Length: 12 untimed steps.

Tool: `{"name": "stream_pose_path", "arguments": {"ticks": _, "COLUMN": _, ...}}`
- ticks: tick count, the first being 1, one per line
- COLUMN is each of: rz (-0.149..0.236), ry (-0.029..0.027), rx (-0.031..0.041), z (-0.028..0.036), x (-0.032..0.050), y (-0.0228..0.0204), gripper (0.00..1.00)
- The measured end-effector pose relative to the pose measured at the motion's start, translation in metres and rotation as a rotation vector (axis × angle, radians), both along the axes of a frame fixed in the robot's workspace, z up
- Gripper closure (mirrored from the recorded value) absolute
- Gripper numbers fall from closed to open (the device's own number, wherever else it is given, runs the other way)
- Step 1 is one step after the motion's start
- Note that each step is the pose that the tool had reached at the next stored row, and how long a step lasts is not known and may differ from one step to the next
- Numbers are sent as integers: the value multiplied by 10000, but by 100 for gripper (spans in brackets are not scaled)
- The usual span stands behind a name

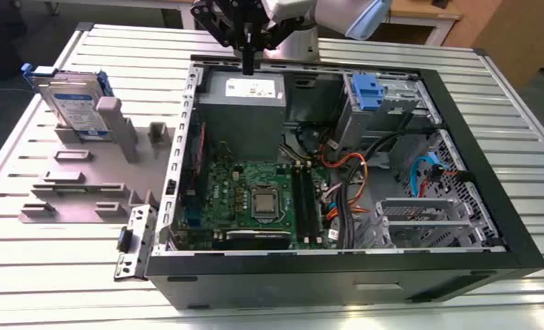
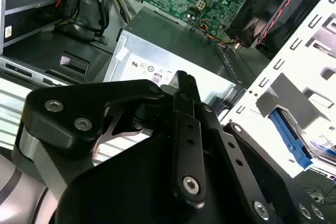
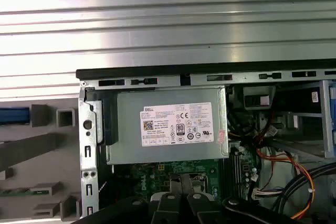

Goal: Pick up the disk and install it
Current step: 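Reach for the disk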

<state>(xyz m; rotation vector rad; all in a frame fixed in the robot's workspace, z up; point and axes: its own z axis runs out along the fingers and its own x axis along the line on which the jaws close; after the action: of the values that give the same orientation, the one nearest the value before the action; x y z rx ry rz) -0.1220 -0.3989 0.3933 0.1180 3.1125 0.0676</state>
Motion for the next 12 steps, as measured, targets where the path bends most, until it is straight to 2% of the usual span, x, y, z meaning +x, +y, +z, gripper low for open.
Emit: {"name": "stream_pose_path", "arguments": {"ticks": 12, "rz": -2, "ry": -2, "rx": 2, "z": -1, "x": -13, "y": 0, "gripper": 89}}
